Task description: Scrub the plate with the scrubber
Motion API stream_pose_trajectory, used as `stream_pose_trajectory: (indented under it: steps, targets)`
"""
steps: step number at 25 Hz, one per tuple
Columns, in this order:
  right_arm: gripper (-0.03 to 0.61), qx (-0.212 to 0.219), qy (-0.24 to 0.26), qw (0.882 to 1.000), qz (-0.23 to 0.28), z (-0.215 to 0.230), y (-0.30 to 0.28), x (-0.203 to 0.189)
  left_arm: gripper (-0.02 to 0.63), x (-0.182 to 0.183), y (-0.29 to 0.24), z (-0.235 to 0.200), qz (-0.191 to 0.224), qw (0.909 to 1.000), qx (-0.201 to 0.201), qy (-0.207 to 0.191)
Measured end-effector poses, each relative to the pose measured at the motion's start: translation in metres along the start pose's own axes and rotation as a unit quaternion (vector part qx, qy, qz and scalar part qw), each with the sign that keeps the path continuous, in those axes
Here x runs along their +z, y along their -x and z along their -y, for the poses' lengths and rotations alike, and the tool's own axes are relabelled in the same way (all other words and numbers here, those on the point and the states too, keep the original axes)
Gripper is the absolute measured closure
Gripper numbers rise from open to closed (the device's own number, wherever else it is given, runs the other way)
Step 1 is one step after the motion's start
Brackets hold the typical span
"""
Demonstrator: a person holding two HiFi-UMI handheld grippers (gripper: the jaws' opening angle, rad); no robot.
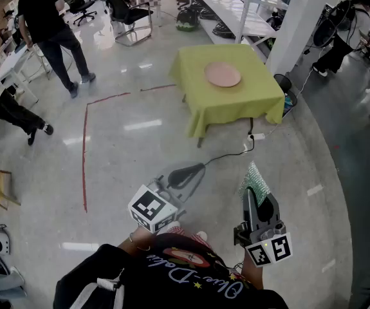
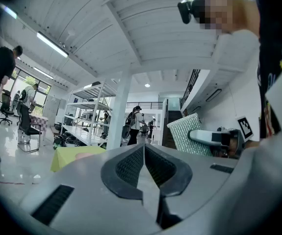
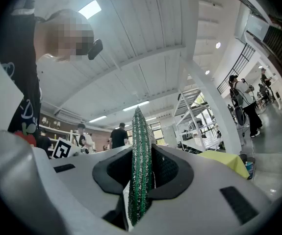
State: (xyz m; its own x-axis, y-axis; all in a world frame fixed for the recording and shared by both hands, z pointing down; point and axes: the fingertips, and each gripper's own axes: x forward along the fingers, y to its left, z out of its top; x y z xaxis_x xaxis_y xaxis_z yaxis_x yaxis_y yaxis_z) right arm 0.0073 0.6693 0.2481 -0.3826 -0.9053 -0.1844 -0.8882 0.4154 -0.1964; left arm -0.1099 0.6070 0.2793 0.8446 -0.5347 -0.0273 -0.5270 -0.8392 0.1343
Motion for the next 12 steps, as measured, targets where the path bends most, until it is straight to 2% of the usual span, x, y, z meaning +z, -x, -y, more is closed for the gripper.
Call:
stream_pose_trajectory:
  steps: [12]
  targets:
    - [0.514,0.003,-0.01,1.0,0.006,0.024,0.008,0.004,0.603,-0.002,-0.022,0.012,-0.007,0.9999,-0.001,-0.008]
